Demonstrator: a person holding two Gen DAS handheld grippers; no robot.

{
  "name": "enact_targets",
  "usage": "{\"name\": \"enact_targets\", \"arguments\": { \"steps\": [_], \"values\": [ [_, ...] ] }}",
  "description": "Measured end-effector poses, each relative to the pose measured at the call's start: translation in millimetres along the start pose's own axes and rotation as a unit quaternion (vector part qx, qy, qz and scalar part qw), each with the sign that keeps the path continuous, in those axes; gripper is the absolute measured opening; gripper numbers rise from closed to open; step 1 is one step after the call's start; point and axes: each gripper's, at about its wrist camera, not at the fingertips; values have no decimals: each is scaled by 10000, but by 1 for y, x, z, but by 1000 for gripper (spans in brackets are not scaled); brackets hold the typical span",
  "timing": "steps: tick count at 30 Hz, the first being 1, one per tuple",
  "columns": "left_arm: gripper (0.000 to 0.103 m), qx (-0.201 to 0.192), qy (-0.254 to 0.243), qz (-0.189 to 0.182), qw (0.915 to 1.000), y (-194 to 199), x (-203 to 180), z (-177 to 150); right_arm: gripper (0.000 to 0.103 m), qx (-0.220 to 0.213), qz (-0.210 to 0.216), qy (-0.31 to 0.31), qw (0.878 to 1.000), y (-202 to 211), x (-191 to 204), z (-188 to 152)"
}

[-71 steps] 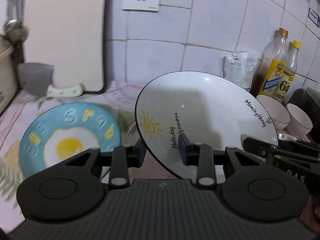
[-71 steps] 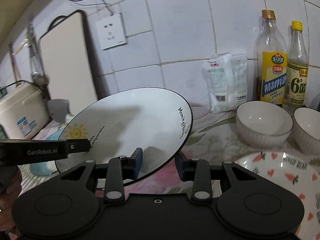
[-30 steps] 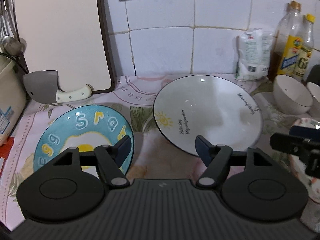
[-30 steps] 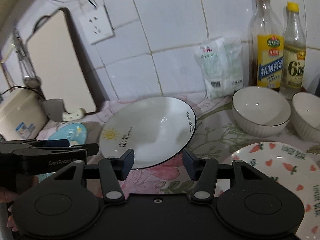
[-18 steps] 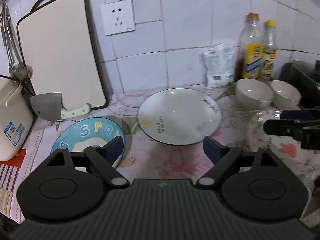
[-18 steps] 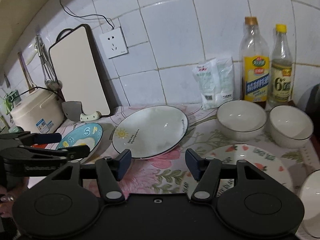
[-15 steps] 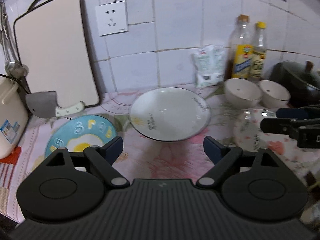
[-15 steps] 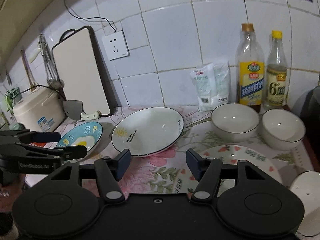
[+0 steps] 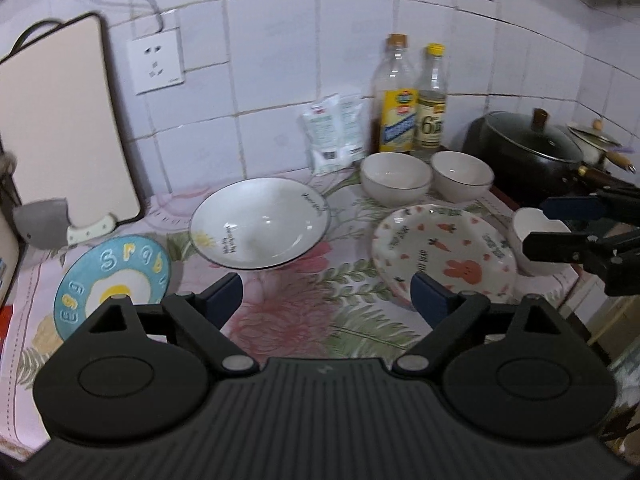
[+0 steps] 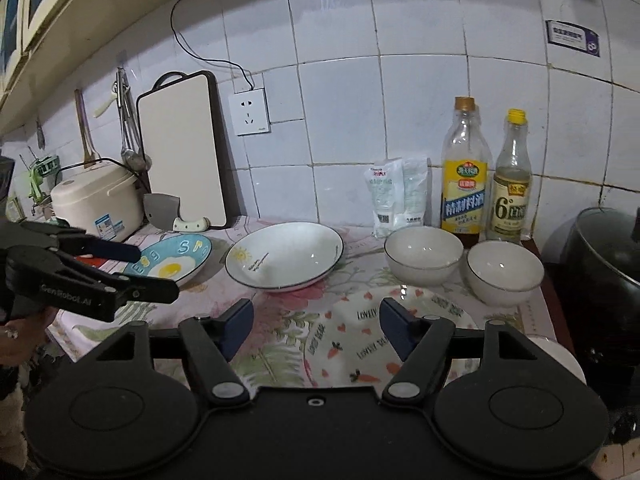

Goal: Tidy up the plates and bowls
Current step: 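Move both grippers to the pink LOVELY BEAR bunny plate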

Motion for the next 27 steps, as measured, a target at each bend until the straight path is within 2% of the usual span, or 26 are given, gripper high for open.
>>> {"name": "enact_targets", "arguments": {
  "steps": [7,13,18,21,27],
  "values": [
    [93,-6,-508,-270,9983,-4,-41,-11,77,14,-59,-94,9999,18,-7,-31],
    [93,126,-601,-443,9971,-24,-64,-18,77,120,-172,-249,9995,16,-21,-59],
    [93,113,-460,-597,9971,-45,-65,-26,77,74,-297,-459,9985,3,-32,-86],
    [93,149,-166,-672,9975,-64,-59,-30,77,13,-439,-592,9973,-10,-35,-102],
    [92,215,250,-483,9983,-100,-49,-40,77,14,-650,-852,9942,-41,-42,-120]
  ]
}}
Point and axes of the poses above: each gripper's, at about its wrist camera, not at the fingertips, and y roughly against the way its jaws point, x to its left, z to its top, and after that the axes turned 9 degrees about y, right-handed
